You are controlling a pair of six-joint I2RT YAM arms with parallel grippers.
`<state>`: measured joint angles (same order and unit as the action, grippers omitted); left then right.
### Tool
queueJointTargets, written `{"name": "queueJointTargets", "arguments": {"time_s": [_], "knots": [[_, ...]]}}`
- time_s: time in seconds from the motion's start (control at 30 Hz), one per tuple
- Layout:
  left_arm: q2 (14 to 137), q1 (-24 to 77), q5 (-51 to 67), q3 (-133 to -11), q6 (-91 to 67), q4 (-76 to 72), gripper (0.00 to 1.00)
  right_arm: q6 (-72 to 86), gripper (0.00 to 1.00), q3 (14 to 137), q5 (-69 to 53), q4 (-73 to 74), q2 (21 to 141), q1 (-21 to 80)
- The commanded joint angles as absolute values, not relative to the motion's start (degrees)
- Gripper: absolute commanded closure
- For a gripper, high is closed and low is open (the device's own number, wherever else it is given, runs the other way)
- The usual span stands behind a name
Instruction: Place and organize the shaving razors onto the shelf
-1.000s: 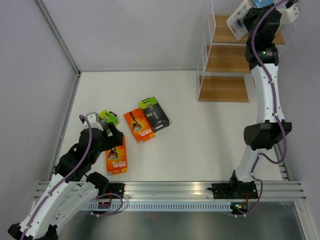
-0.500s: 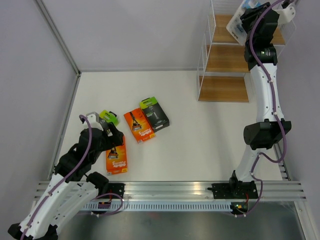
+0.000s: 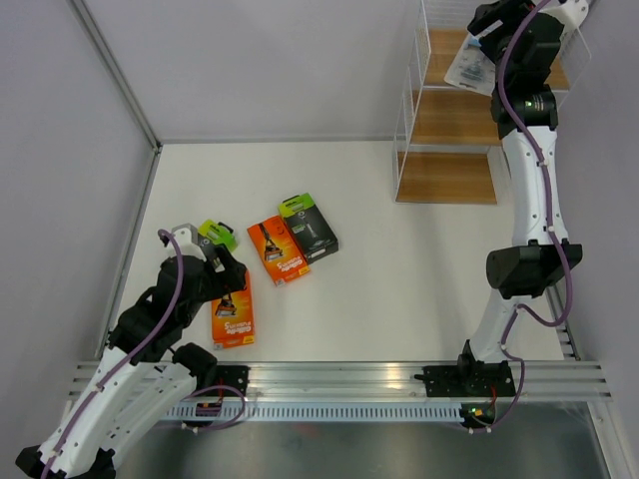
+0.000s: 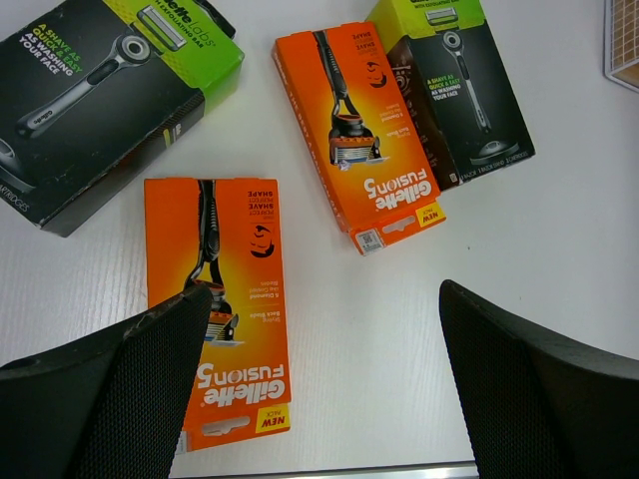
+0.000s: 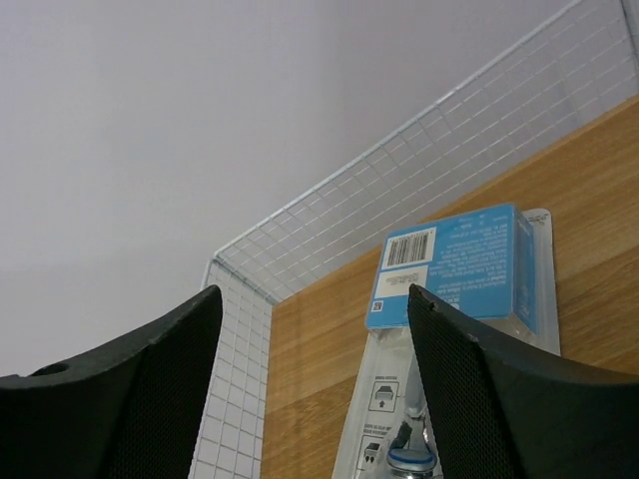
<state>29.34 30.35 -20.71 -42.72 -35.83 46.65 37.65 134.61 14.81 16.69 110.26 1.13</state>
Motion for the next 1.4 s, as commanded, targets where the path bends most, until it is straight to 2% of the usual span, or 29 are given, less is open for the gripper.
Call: {"name": "queueJointTargets", "arguments": {"time_s": [0.0, 0.1, 0.17, 0.23, 0.4, 0.47, 0.63, 0.77, 0.87, 0.93, 1.07, 1.17, 1.27, 1.33, 1.37], "knots": [[29.27, 30.41, -21.01, -42.89, -36.39, 45.88, 0.00, 32.09, 0.19, 137.81, 9.07, 15.47, 106.44, 1.14], [29.01, 30.32, -21.01, -42.89, -36.39, 45.97, 0.00, 26.12, 0.09, 136.60, 6.60, 20.38, 102.41, 1.06], [28.83, 30.41, -21.18, -42.80, -36.47, 45.97, 0.01, 21.81, 0.06, 132.56, 5.28, 22.40, 96.20, 1.06], [28.39, 30.32, -21.36, -42.72, -36.65, 45.97, 0.00, 18.91, 0.02, 122.12, 1.09, 21.71, 90.56, 1.14], [28.74, 30.32, -21.36, -42.54, -36.74, 45.97, 0.00, 15.39, 0.02, 92.54, -6.75, 17.32, 69.55, 1.14], [29.62, 30.32, -20.92, -42.71, -36.56, 45.97, 0.00, 15.64, 0.02, 85.81, -12.18, 17.31, 62.97, 1.14], [30.50, 30.41, -20.48, -42.80, -36.39, 46.14, 0.00, 23.45, 0.02, 65.86, -26.78, 15.13, 54.68, 1.32], [29.97, 30.32, -21.44, -42.63, -36.74, 46.23, 0.00, 28.30, 0.04, 52.32, -26.55, 11.00, 51.51, 5.61], [29.62, 30.32, -22.14, -42.28, -37.79, 46.32, 0.00, 27.95, 0.02, 43.53, -18.31, 8.80, 49.66, 13.78], [29.88, 30.32, -22.15, -42.28, -38.32, 46.32, 0.00, 28.82, 0.02, 41.58, -14.09, 8.09, 50.79, 18.97], [30.41, 30.32, -21.54, -42.19, -41.30, 45.71, 0.00, 31.89, 0.02, 38.15, -13.62, 1.25, 55.62, 21.18], [31.98, 30.41, -18.47, -40.08, -41.75, 36.44, 0.00, 32.52, 0.02, 34.20, -8.91, -8.39, 60.10, 22.23], [40.14, 30.32, -18.98, -40.42, -41.49, 28.33, 0.00, 34.01, 0.02, 35.06, -6.60, -14.31, 66.43, 23.20], [46.37, 30.32, -20.29, -45.05, -40.70, 27.16, 0.00, 36.99, 0.05, 36.47, -6.50, -15.20, 70.46, 23.38], [53.45, 30.32, -22.22, -47.09, -40.52, 27.25, 0.00, 37.96, 0.05, 36.91, -6.42, -16.16, 71.36, 23.73]]}}
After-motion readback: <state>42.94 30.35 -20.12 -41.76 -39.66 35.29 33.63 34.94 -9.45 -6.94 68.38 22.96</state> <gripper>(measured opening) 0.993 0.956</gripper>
